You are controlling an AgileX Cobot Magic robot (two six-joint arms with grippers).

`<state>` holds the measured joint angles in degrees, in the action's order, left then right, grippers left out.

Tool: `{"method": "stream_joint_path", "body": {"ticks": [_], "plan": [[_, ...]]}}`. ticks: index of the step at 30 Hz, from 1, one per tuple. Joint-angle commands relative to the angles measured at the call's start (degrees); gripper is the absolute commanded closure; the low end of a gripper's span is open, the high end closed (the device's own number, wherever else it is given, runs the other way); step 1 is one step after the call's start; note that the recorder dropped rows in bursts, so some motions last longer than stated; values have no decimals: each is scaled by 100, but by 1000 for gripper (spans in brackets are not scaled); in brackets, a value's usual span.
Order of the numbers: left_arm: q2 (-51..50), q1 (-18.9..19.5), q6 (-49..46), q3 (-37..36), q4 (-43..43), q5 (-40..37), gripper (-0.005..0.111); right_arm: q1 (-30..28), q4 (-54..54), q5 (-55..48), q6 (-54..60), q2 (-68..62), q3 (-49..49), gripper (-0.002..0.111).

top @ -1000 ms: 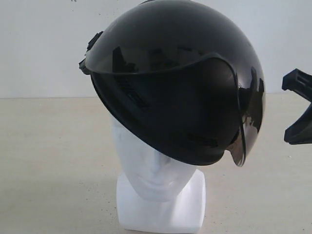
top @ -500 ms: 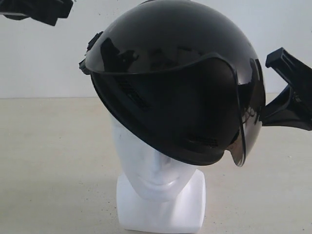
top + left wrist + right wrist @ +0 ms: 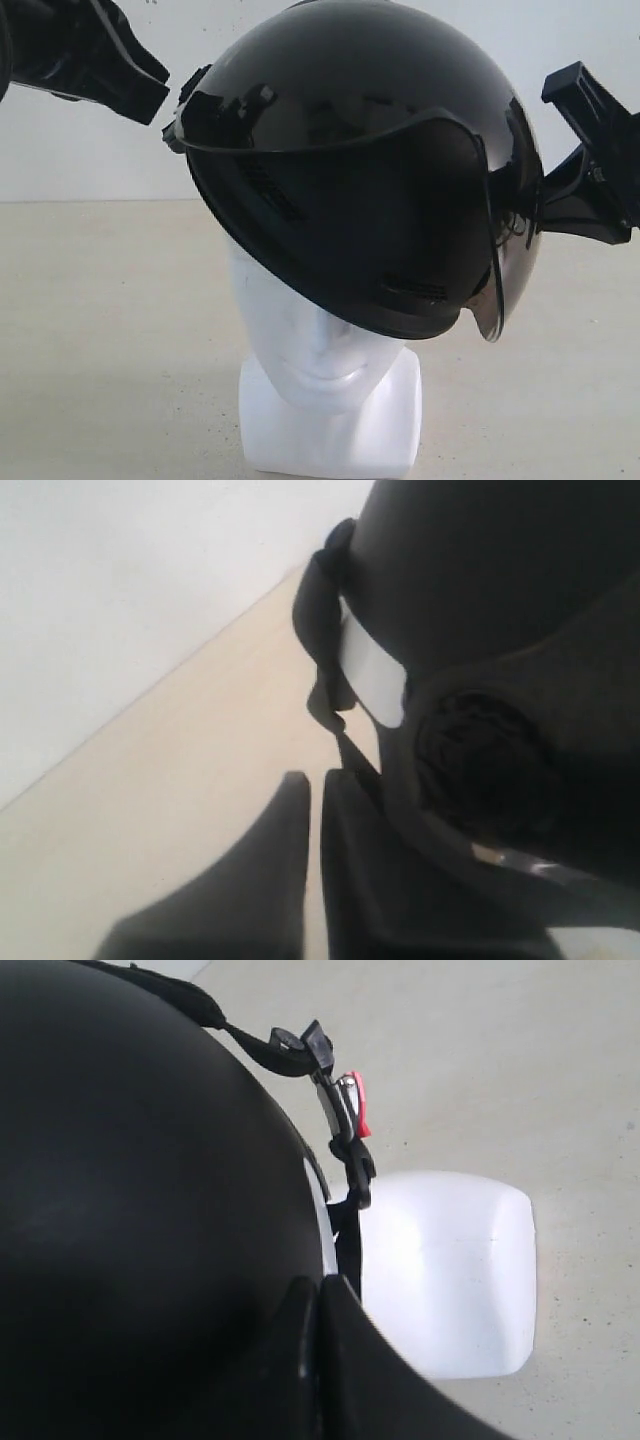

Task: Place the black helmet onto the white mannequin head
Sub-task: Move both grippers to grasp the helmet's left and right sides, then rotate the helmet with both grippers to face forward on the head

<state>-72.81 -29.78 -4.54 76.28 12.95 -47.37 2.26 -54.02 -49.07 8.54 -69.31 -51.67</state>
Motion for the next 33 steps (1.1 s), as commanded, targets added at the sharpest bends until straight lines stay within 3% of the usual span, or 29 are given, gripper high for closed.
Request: {"method": "stream_joint_path", "body": {"ticks": [1,9,22,33], "plan": [[97,67,373,28,446,271,102,5,-17,-42,88,3,21,108],[-139,682,315,28,142,916,102,5,-17,-19,124,3,21,108],[-559,682,194,28,-53,1440,102,5,-17,-37,143,3,21,108],[-756,682,194,28,147,1348,102,5,-17,-47,208,3,21,108]]}}
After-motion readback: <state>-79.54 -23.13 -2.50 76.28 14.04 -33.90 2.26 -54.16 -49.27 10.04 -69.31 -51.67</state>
